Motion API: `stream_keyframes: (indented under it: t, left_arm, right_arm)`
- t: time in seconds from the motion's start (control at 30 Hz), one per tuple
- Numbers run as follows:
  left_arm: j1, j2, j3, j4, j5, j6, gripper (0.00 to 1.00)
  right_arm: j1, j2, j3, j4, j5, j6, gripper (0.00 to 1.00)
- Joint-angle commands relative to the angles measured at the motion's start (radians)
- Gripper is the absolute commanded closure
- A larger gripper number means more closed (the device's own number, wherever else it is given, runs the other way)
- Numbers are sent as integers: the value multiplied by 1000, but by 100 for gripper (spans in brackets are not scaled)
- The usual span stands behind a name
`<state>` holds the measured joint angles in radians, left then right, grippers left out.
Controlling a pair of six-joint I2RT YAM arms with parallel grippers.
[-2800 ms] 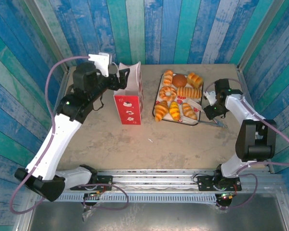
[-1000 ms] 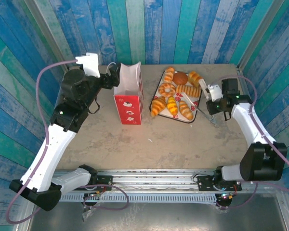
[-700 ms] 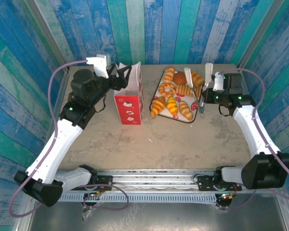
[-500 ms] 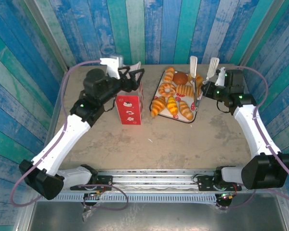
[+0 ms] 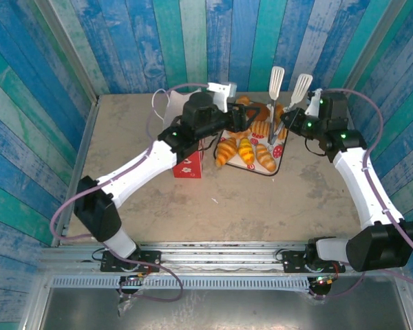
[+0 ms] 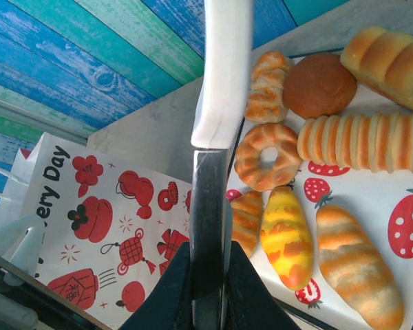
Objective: Place the fake bread into the paper bag
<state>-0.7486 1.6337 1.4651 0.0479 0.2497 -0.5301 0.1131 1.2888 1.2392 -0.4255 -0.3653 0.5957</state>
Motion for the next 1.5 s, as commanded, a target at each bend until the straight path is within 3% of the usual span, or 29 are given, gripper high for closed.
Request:
stream_keyframes:
  t: [0.0,0.43,0.97,1.27,1.47]
  left_arm:
    - [-17,86,61,25,41,-37,29]
    - [-46,202,143,38,93,-96,36]
    - [-52,253,197,31,111,-96,72]
    - [-54,261,210,17,111,-76,73]
    - [-54,268,216,9,110,-74,65]
  right_arm:
    - [7,-20,33,-5,-20,-4,99]
    - [17,-15,49,-11,-26,-6,99]
    - [26,-2,52,-18,-22,-7,99]
    - [30,6,53,-18,-34,-9,99]
    - [31,4,52,-18,-31,-10,99]
